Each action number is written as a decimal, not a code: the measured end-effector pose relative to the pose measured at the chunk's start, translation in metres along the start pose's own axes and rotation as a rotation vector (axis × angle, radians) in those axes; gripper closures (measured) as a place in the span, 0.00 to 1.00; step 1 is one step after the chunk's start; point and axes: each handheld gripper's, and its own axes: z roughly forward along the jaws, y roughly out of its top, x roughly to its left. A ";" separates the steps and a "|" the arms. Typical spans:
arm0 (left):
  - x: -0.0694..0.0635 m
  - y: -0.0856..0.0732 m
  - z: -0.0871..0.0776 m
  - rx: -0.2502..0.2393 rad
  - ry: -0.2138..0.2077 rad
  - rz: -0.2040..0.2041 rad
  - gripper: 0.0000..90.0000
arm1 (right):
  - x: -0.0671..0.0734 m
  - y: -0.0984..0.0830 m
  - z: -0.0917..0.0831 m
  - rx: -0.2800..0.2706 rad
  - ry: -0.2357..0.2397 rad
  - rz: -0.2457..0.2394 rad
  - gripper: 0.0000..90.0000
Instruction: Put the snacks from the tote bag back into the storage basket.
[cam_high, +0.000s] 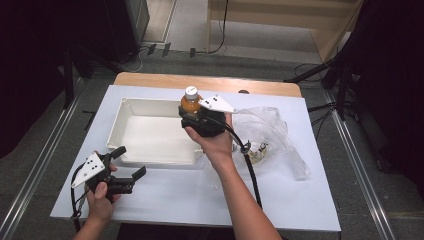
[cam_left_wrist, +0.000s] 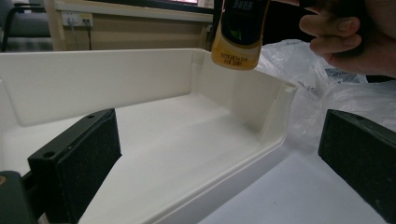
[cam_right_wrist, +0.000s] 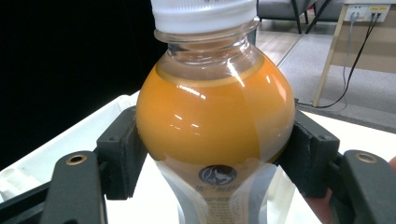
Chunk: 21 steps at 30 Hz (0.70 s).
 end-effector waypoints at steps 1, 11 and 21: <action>0.000 0.000 0.000 0.000 0.000 0.001 0.00 | 0.000 0.000 0.000 -0.001 0.001 -0.004 0.35; 0.000 0.000 0.000 0.001 0.002 0.000 0.00 | 0.001 -0.005 0.005 0.014 0.007 -0.005 0.35; 0.000 0.000 0.000 0.002 0.003 0.001 0.00 | 0.000 -0.012 0.009 0.022 0.013 -0.014 0.35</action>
